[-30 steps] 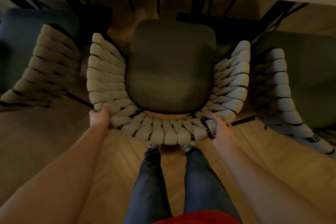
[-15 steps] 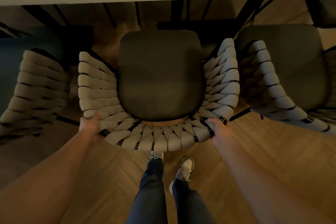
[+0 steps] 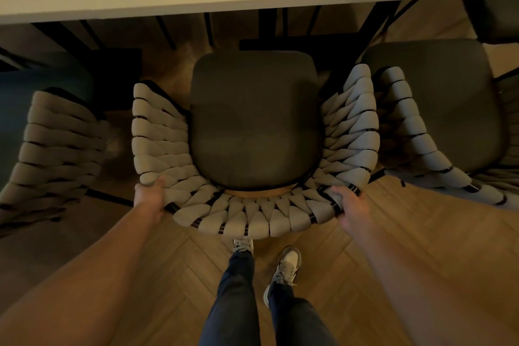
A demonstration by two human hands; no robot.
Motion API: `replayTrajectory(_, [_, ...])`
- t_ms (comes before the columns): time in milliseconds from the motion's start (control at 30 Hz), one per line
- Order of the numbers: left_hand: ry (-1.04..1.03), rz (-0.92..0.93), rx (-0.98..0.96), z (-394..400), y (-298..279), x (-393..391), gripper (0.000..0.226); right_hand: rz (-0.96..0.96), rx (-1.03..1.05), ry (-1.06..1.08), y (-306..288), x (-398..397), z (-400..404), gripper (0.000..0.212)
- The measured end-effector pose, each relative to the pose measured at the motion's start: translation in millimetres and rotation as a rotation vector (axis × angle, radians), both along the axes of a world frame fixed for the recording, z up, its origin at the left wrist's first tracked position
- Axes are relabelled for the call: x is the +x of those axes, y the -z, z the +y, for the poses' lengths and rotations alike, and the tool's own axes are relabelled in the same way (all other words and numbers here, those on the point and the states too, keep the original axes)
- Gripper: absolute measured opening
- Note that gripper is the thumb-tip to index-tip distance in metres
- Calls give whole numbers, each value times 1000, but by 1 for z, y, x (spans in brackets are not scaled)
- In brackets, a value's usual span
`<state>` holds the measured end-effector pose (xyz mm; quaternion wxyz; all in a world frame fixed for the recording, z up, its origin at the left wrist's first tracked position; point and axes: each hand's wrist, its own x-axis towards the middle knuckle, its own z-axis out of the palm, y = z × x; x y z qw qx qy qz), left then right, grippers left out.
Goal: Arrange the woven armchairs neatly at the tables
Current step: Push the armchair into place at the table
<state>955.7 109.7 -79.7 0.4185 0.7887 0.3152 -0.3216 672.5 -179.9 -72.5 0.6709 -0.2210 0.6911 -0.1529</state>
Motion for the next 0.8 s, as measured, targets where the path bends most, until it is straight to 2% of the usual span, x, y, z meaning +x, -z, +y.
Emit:
replayTrajectory(333, [54,-11,76,-4,-6,-8,61,-5,-12,12,-3,-2,-4,60])
replayTrajectory(800, [21,9,-22,-7,-1,-16,55,-51,12,33,-7,-8,-11,60])
